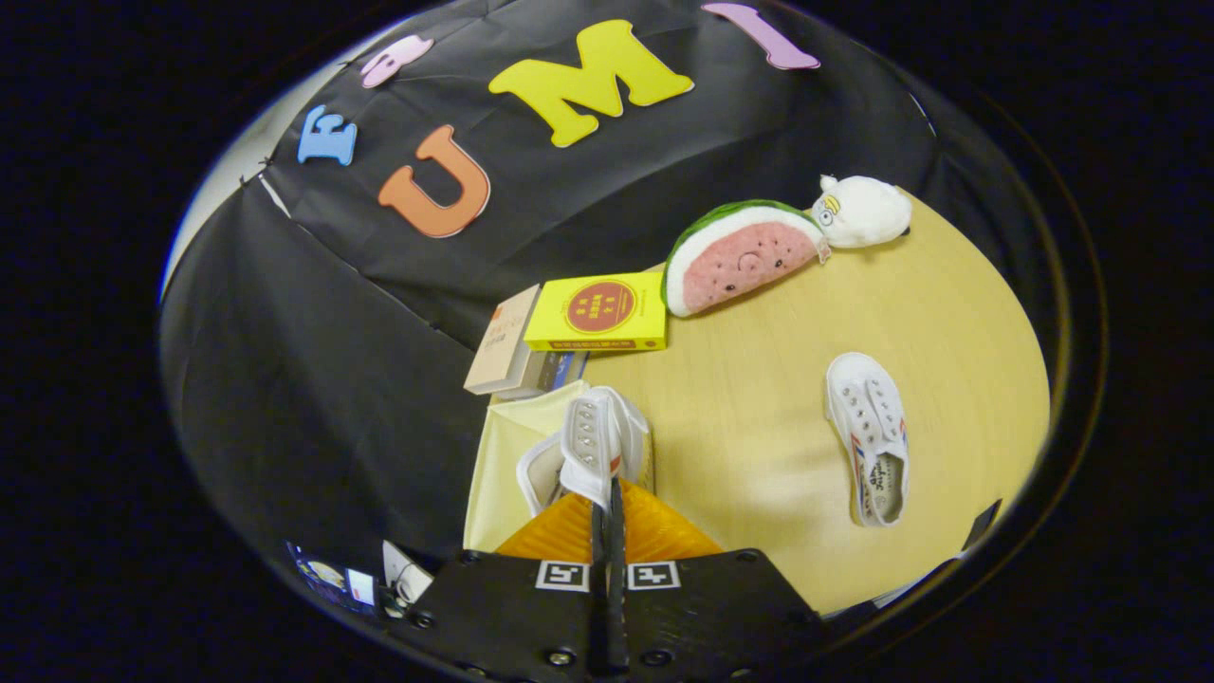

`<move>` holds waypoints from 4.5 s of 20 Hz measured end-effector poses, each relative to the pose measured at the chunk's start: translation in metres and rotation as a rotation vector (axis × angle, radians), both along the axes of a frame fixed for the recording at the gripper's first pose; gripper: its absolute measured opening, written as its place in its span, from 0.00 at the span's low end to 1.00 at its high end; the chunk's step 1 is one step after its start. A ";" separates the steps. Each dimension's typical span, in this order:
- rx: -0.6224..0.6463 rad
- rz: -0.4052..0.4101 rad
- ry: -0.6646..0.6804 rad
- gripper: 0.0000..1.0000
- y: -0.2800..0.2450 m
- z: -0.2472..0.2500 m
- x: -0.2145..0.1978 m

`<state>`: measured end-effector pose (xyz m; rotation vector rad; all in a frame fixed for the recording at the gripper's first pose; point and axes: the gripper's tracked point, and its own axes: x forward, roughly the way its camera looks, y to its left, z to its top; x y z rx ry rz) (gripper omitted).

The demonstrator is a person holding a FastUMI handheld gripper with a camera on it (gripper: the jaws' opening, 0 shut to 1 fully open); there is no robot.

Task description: Open the storage box then place both shoes into the box .Put the left shoe in first, then the right shoe, with the right side of both shoes facing outward in a uniform manner.

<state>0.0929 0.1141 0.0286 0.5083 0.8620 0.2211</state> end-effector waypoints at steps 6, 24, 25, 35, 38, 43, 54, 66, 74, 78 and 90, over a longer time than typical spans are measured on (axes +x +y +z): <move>-0.014 -0.024 0.025 0.00 0.091 -0.004 0.015; -0.160 -0.160 0.021 0.00 0.216 -0.158 0.031; -0.136 -0.147 0.052 0.00 0.216 -0.163 0.031; -0.195 0.081 0.026 0.47 0.181 -0.119 0.022; -0.298 0.120 -0.023 0.79 0.144 -0.096 0.017; -0.431 0.086 -0.054 0.95 0.056 -0.070 0.014; -0.762 -0.027 0.196 0.96 -0.207 -0.134 -0.011; -0.843 -0.040 0.346 0.85 -0.271 -0.210 0.018; -0.727 0.022 0.345 0.01 -0.264 -0.223 0.026; -0.438 -0.032 0.350 0.01 -0.254 -0.219 0.022; -0.129 0.014 0.204 0.01 -0.165 -0.133 0.009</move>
